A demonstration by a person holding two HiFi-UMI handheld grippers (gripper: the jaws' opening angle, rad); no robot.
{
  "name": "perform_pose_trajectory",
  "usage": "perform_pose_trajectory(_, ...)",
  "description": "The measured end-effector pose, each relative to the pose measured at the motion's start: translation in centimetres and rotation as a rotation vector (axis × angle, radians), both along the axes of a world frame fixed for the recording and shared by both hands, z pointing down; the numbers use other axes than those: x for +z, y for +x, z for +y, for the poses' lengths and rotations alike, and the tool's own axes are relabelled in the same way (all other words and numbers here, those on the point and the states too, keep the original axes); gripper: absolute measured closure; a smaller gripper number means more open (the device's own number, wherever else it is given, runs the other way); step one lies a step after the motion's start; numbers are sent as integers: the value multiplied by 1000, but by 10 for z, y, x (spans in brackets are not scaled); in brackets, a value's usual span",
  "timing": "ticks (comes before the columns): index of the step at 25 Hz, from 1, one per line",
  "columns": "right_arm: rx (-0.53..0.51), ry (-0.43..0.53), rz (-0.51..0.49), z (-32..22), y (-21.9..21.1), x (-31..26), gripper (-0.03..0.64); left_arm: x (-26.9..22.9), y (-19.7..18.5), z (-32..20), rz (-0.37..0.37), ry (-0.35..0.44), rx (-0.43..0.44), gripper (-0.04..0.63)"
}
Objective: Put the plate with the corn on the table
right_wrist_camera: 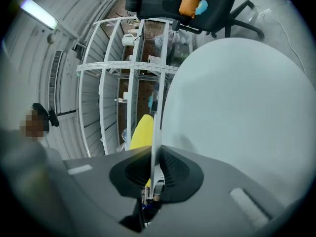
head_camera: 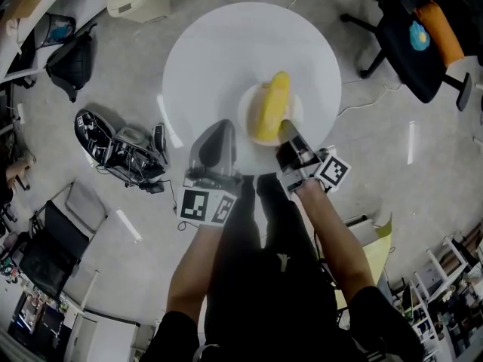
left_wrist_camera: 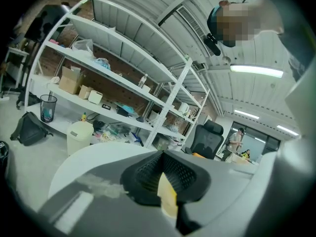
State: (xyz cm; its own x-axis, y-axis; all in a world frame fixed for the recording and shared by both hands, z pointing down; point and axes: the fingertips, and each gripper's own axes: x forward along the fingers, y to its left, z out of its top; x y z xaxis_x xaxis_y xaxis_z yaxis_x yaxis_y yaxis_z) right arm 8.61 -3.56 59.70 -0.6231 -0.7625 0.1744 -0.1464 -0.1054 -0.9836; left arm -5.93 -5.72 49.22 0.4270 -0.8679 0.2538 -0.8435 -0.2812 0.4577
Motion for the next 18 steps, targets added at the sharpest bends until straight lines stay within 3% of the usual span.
perform_pose_trajectory(18,-20,-13,0,-21,-10,18,586,17,-8,-13,5,-19,-2,591)
